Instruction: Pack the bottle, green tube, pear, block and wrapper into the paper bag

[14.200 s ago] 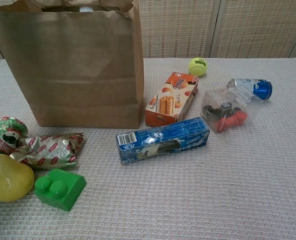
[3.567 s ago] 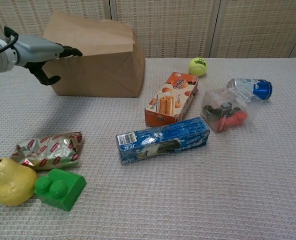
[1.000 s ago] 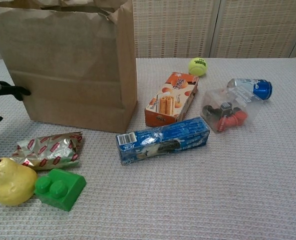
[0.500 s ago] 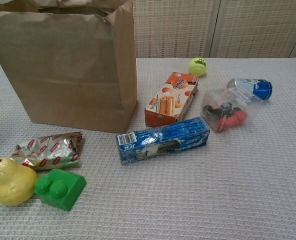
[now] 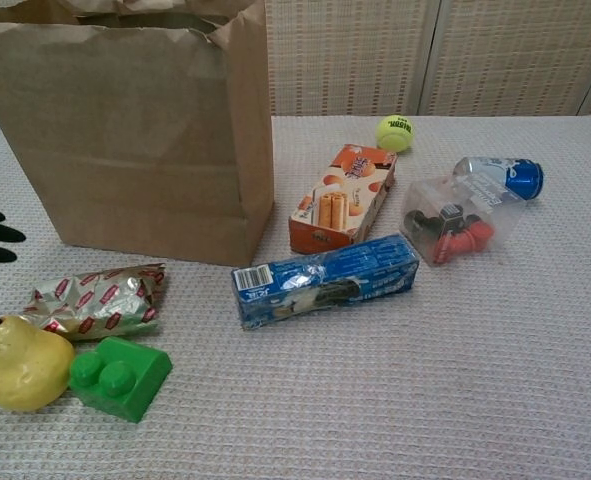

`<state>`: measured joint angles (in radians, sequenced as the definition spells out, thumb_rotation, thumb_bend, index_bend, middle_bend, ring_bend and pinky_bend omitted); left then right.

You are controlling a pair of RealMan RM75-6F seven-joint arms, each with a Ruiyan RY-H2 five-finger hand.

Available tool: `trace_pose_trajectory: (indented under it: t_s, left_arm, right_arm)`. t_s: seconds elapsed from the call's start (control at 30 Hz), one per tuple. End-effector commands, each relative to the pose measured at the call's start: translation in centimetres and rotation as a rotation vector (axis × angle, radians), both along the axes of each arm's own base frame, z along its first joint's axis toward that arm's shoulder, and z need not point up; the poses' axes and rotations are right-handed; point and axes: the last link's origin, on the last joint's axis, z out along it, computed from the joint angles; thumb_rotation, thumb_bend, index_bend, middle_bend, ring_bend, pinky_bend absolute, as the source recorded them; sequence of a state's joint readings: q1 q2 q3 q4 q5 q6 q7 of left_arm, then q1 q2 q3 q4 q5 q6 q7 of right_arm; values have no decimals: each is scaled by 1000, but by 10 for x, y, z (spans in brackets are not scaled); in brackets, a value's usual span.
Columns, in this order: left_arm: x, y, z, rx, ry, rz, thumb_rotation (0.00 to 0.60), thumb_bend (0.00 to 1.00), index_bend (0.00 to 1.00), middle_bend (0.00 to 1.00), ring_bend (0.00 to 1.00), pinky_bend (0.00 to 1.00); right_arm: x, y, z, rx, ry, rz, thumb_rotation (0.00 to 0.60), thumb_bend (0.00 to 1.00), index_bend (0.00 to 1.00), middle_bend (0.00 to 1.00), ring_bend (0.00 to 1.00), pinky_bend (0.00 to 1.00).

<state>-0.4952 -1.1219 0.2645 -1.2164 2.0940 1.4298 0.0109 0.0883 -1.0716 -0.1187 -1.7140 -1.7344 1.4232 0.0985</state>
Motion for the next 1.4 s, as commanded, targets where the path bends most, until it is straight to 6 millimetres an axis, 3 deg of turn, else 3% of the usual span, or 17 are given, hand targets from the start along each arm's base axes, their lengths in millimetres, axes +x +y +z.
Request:
trace_pose_trajectory:
  t_s: [0.03, 0.73, 1.0, 1.07, 1.2, 1.4]
  left_arm:
    - [0, -3, -7, -20, 4, -2, 600, 349, 0, 0, 0, 145]
    - [2, -8, -57, -94, 42, 39, 600, 359, 0, 0, 0, 171]
    - [3, 1, -70, -91, 41, 54, 600, 367, 30, 0, 5, 205]
    - [3, 3, -72, -91, 45, 62, 600, 371, 67, 8, 19, 220]
    - [1, -1, -77, -103, 32, 84, 600, 415, 246, 116, 96, 314]
    - [1, -8, -82, -70, -27, 55, 600, 564, 530, 429, 397, 604]
  right_arm:
    - [0, 0, 0, 3, 0, 0, 600, 124, 0, 0, 0, 35]
    - [0, 0, 0, 15, -2, 2, 600, 124, 0, 0, 0, 35]
    - [0, 0, -1, 18, -1, -4, 600, 123, 0, 0, 0, 35]
    - [0, 0, -1, 18, -2, -5, 600, 124, 0, 0, 0, 35]
    - [0, 0, -1, 18, -2, -7, 600, 124, 0, 0, 0, 35]
    - [0, 0, -1, 22, -5, -10, 600, 123, 0, 0, 0, 35]
